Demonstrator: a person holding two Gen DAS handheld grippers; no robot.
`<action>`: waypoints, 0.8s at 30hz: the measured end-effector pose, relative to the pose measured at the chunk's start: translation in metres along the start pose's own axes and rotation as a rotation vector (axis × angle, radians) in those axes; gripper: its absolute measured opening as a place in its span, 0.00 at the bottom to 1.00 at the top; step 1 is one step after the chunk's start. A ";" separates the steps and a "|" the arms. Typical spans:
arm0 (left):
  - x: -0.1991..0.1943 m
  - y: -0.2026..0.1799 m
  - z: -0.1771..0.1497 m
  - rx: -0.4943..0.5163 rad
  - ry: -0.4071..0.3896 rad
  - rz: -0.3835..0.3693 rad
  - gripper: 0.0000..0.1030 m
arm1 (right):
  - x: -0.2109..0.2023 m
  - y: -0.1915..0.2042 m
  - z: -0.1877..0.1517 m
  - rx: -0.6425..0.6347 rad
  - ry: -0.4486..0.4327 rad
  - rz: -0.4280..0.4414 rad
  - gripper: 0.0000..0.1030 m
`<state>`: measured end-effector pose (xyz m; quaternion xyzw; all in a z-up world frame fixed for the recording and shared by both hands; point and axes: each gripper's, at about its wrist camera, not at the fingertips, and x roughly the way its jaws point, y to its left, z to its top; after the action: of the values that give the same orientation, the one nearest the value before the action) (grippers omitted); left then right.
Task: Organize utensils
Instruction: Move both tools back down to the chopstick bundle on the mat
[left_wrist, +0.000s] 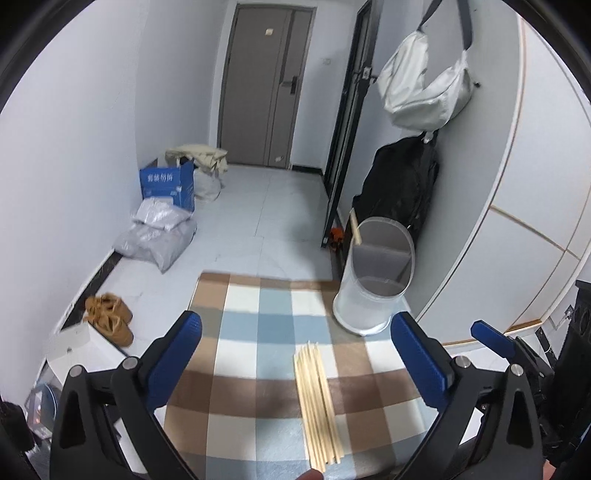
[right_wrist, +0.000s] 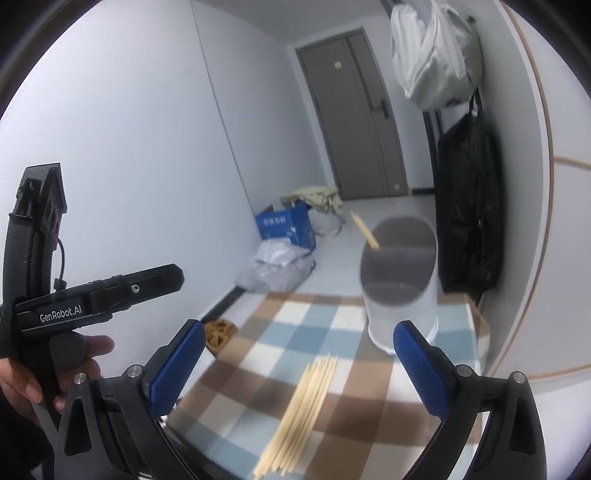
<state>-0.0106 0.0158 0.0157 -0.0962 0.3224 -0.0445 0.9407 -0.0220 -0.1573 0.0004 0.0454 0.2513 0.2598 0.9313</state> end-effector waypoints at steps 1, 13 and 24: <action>0.009 0.004 -0.002 -0.006 0.020 -0.004 0.97 | 0.003 0.000 -0.003 -0.001 0.013 -0.004 0.99; 0.053 0.046 -0.020 -0.107 0.140 0.027 0.97 | 0.096 -0.014 -0.040 0.048 0.425 -0.065 0.48; 0.068 0.079 -0.023 -0.180 0.196 0.041 0.97 | 0.192 -0.023 -0.051 -0.005 0.684 -0.106 0.13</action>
<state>0.0306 0.0792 -0.0592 -0.1687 0.4172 -0.0054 0.8930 0.1056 -0.0823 -0.1342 -0.0596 0.5501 0.2120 0.8055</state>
